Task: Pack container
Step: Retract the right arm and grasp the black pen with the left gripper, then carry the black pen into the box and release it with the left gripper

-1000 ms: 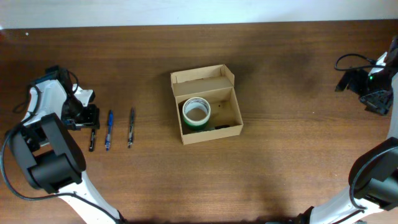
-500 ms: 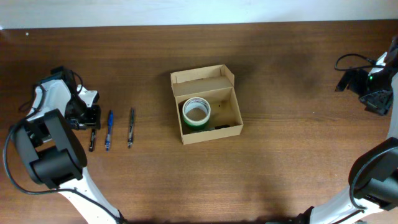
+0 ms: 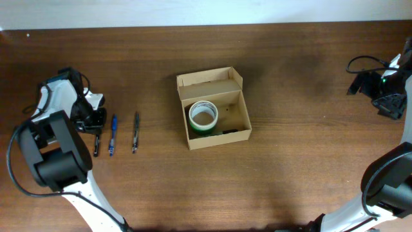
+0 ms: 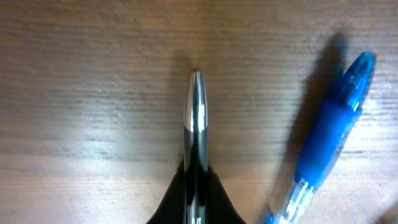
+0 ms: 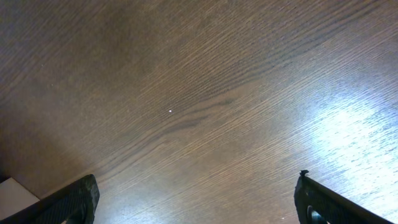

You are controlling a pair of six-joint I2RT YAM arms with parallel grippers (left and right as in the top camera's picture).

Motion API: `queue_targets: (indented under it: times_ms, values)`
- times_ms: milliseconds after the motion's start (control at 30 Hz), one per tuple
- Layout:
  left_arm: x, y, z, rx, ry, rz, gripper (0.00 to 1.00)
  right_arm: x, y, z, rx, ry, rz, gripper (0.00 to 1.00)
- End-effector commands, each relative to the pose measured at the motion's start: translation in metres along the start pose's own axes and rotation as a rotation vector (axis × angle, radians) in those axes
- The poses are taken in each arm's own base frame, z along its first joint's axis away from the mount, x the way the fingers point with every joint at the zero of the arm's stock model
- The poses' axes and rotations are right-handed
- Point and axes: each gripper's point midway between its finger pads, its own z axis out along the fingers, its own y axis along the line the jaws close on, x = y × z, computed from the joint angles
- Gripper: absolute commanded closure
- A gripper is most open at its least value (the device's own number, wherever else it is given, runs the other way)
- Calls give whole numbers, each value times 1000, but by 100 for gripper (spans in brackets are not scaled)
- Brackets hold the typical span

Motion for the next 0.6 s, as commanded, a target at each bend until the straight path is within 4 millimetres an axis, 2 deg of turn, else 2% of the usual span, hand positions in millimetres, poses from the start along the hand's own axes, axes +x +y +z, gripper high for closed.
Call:
queue_targets:
  times_ms: [0, 33, 133, 167, 200, 233, 267, 300, 333, 400, 467, 500, 567]
  values:
    - [-28, -20, -33, 61, -55, 21, 98, 1, 0, 2, -7, 8, 15, 1]
    - [-36, -26, -52, 78, -85, 32, 98, 1, 0, 2, -7, 8, 15, 1]
    - [-68, -51, -131, 131, -259, 88, 98, 1, 0, 2, -7, 8, 15, 1]
    - [-77, -67, -166, 150, -342, 156, 98, 1, 0, 2, -7, 8, 15, 1]
    - [-81, -83, -192, 161, -406, 241, 98, 1, 0, 2, -7, 8, 15, 1]
    - [-83, -109, -226, 160, -488, 376, 98, 1, 0, 2, -7, 8, 15, 1]
    - [-80, -127, -247, 141, -534, 471, 98, 1, 0, 2, -7, 8, 15, 1]
    - [-75, -156, -269, 113, -582, 604, 98, 1, 0, 2, -7, 8, 15, 1]
    - [-67, -181, -281, 96, -609, 717, 98, 1, 0, 2, -7, 8, 15, 1]
    - [-49, -236, -290, 87, -621, 925, 98, 1, 0, 2, -7, 8, 15, 1]
    - [-36, -282, -288, 104, -613, 1034, 98, 1, 0, 2, -7, 8, 15, 1]
    - [-25, -312, -281, 103, -592, 1137, 98, 1, 0, 2, -7, 8, 15, 1]
    - [-9, -344, -267, 56, -546, 1272, 98, 1, 0, 2, -7, 8, 15, 1]
